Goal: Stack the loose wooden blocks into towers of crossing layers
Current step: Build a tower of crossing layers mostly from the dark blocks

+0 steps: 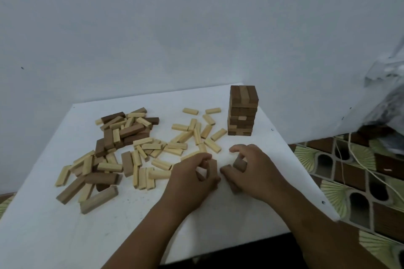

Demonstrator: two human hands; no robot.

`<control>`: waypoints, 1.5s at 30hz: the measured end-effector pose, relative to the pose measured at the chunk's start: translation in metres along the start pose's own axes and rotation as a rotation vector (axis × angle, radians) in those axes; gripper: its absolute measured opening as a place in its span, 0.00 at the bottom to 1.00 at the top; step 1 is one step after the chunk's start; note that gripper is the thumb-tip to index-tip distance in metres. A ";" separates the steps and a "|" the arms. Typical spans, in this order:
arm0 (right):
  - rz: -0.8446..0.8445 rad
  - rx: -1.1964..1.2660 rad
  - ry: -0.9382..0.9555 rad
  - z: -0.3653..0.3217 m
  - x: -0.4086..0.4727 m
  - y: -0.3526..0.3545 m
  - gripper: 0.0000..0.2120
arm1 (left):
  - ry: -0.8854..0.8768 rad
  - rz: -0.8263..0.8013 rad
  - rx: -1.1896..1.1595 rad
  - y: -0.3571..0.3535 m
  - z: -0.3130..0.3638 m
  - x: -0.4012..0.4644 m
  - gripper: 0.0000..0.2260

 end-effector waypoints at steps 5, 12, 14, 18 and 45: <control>0.100 -0.014 0.005 0.017 0.004 0.013 0.14 | 0.055 -0.056 0.071 -0.001 0.005 0.007 0.25; 0.045 -0.030 0.029 0.023 0.003 0.010 0.22 | 0.003 -0.044 0.141 -0.001 0.001 0.007 0.19; 0.030 0.001 0.044 0.022 0.000 0.011 0.22 | -0.059 -0.055 0.103 0.002 -0.003 0.006 0.15; -0.048 0.033 0.138 0.021 -0.009 0.016 0.18 | -0.078 -0.175 0.078 0.006 -0.007 0.005 0.17; -0.074 0.003 0.405 0.034 -0.023 -0.005 0.22 | -0.143 -0.239 0.019 0.004 -0.020 0.006 0.19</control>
Point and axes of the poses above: each hand's wrist, its own x-axis towards the middle knuckle, its own y-axis out of the back of the hand, z = x × y, the point moved 1 cm from there along x, towards the middle knuckle, and after that the axes turned 4 degrees about -y, right-handed, at the moved point
